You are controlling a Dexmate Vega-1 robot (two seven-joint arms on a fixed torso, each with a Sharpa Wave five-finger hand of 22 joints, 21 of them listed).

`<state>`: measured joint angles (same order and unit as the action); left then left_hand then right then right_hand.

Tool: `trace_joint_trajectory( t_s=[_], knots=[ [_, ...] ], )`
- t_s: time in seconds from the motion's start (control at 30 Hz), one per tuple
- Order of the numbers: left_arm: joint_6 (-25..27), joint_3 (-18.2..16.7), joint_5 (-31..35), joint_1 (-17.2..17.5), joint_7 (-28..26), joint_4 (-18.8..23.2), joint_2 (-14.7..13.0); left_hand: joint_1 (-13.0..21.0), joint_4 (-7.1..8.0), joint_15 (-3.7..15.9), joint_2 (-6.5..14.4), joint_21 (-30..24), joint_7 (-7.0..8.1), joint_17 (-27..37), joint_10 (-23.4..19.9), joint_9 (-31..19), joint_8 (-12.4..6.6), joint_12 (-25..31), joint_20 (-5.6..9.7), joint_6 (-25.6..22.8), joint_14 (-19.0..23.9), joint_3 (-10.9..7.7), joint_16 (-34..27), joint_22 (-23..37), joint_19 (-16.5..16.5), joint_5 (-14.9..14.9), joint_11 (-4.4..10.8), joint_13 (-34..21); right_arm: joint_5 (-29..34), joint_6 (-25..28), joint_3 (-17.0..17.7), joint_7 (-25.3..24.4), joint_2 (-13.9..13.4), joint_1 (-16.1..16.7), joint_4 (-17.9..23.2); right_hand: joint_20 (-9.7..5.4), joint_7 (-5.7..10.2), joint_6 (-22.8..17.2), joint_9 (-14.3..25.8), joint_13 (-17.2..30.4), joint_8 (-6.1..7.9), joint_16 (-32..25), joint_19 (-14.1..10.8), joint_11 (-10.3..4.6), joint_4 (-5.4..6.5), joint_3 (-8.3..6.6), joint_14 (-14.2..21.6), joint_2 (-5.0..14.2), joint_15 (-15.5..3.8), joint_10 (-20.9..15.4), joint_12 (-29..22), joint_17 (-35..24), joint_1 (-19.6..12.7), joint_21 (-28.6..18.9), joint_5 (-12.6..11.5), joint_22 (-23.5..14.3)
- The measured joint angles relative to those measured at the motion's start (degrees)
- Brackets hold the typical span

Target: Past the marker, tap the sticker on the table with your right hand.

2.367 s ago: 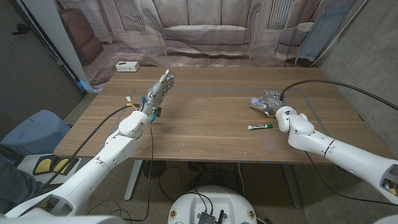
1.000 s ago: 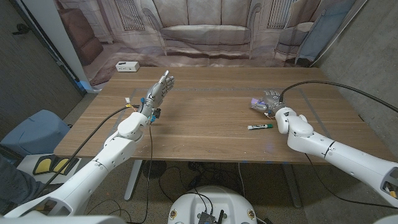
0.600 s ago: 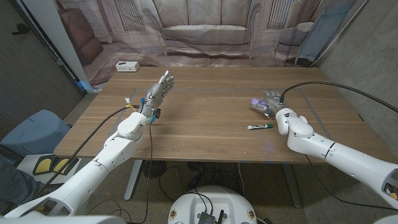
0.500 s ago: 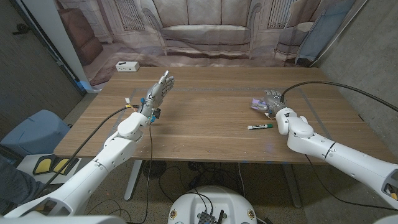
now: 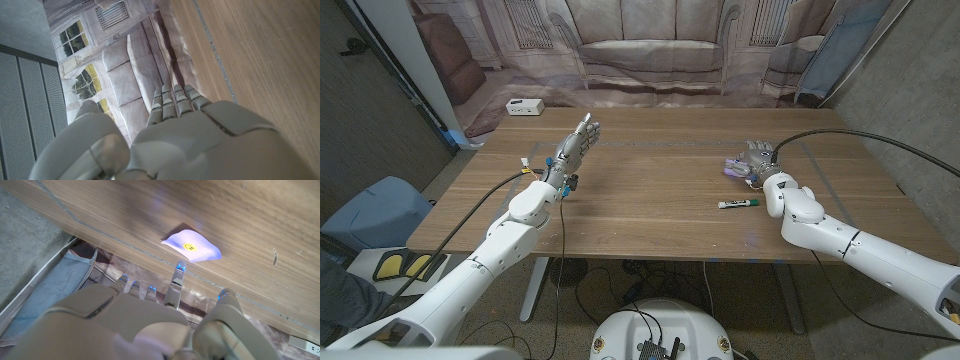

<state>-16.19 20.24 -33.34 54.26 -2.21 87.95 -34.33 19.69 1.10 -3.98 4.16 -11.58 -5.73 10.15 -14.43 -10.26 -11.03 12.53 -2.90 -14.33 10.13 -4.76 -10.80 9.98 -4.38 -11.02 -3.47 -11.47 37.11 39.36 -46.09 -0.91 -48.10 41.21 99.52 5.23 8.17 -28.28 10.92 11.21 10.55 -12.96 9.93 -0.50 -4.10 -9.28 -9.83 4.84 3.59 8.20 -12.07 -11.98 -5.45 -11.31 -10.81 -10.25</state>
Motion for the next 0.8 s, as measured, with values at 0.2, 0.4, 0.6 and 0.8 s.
trace_joint_trajectory(
  t_s=[0.2, 0.4, 0.6, 0.8],
  knots=[
    [0.0, 0.0, 0.0, 0.0, 0.0, 0.1, 0.0, 0.0, 0.0, 0.0, 0.0, 0.0, 0.0, 0.0, 0.0, 0.0, 0.0, 0.0, 0.0, 0.0, 0.0, 0.0, 0.0, 0.0, 0.0, 0.0, 0.0, 0.0, 0.0, 0.3, 0.4, -0.2, -0.3, 0.5, 0.7, 0.0, 0.01, 1.4, 0.0, 0.1, -0.2, 0.0, 0.0, 0.0, 0.0, 0.0, 0.0, 0.0, 0.0, 0.0, 0.1, 0.0, 0.0, 0.0, 0.0, 0.0],
    [-0.1, 0.0, 0.1, 0.0, 0.0, 0.3, 0.0, 0.0, 0.0, 0.0, 0.0, 0.0, -0.02, 0.0, 0.0, 0.0, 0.0, 0.0, 0.0, 0.0, 0.0, 0.0, 0.0, 0.0, 0.0, 0.0, 0.0, 0.0, 0.0, 0.7, 0.7, -0.5, -0.5, 0.9, 1.3, 0.0, -0.94, 8.0, 0.0, 0.1, -0.84, 0.0, 0.0, 0.89, -0.24, -0.24, 0.0, 0.0, 0.0, 1.2, 0.4, 0.0, 0.0, 0.0, 0.0, 0.0],
    [-0.1, 0.0, 0.2, 0.2, 0.0, 0.5, 0.0, 0.0, -0.23, 0.0, 0.0, 0.0, 0.02, 0.0, 0.0, 0.0, 0.0, 0.0, 0.0, -0.4, 0.0, -0.24, 0.0, 0.0, 0.0, 0.0, 0.0, 0.0, 0.0, 1.2, 1.1, -0.6, -0.6, 1.4, 1.8, 0.0, -2.96, 20.6, 0.0, 0.3, -1.28, 0.3, 0.0, 2.31, -0.48, -0.48, 0.0, -0.62, 0.0, 1.6, 0.9, -0.1, 0.0, 0.0, 0.0, 0.0],
    [-0.1, 0.0, 0.3, 0.4, -0.1, 0.8, -0.1, 0.0, -0.23, 0.0, 0.0, 0.0, 0.11, 0.0, 0.0, 0.0, 0.0, 0.0, 0.0, -0.5, 0.0, -0.24, 0.0, 0.0, 0.0, 0.0, 0.0, 0.0, -1.1, 0.8, 1.9, -1.7, -0.9, 2.2, 2.1, 0.0, -6.88, 37.6, 0.1, 0.4, -1.28, 1.0, 0.0, 4.72, -1.23, -0.99, -0.1, -0.61, 0.34, 1.6, 1.1, -0.2, 0.0, -0.4, 0.0, 0.0]
  ],
)
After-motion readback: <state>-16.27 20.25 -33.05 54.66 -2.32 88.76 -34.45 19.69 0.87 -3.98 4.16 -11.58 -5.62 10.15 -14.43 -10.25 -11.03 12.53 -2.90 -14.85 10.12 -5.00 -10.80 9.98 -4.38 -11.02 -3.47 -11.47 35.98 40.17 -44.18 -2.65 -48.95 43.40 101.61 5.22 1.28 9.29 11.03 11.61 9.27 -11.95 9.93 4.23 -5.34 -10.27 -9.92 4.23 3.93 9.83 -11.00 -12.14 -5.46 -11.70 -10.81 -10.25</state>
